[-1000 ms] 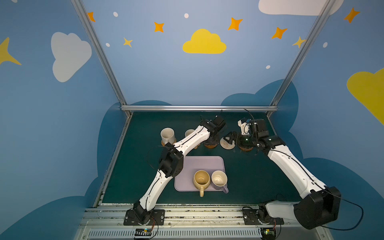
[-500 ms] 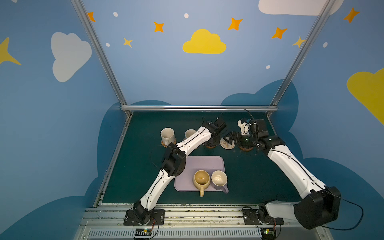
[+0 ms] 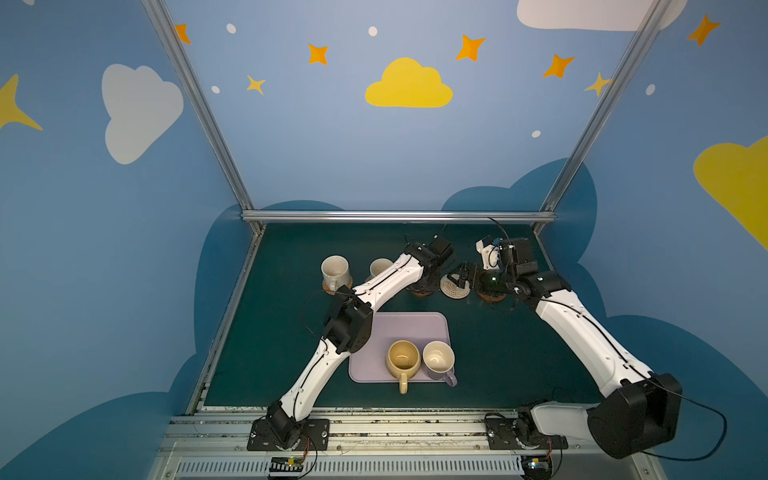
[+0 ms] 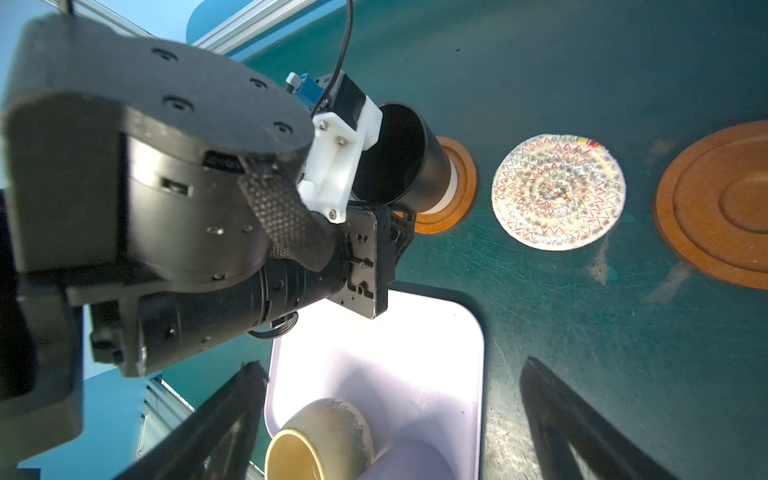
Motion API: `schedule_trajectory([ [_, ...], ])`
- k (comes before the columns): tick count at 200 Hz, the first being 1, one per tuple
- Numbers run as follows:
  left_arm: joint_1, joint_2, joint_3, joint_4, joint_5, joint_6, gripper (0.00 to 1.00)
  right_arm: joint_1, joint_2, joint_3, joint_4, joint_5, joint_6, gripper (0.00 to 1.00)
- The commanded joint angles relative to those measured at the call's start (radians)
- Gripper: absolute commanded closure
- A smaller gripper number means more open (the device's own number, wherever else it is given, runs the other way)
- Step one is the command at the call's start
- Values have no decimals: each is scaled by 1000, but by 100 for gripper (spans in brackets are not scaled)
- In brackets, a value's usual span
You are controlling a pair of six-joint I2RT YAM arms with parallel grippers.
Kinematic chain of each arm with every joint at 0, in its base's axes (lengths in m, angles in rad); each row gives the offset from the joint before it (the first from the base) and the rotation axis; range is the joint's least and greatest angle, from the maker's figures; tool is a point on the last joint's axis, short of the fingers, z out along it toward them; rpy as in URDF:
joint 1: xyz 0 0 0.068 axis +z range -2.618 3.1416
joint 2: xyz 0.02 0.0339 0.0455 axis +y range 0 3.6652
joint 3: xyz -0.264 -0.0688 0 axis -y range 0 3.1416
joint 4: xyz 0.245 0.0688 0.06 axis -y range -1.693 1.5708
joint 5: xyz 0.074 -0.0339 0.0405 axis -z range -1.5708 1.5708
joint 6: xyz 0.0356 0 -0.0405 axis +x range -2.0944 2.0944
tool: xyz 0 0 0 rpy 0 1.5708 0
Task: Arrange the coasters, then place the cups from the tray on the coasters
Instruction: 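Lower the black mug onto the brown wooden coaster with the left gripper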
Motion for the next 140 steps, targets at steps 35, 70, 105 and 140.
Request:
schedule_trajectory([
  [35,2,-5,35,1,-1,-4,67,-4,-2,6,-4,-15,2,5],
  [70,1,-14,35,1,4,-11,53,-6,1,6,-3,-20,4,5],
  [105,1,-29,33,-4,17,-12,48,-6,-5,4,-5,-17,3,5],
  [140,3,-39,33,-3,30,-11,48,-6,-9,-3,-2,-14,3,5],
])
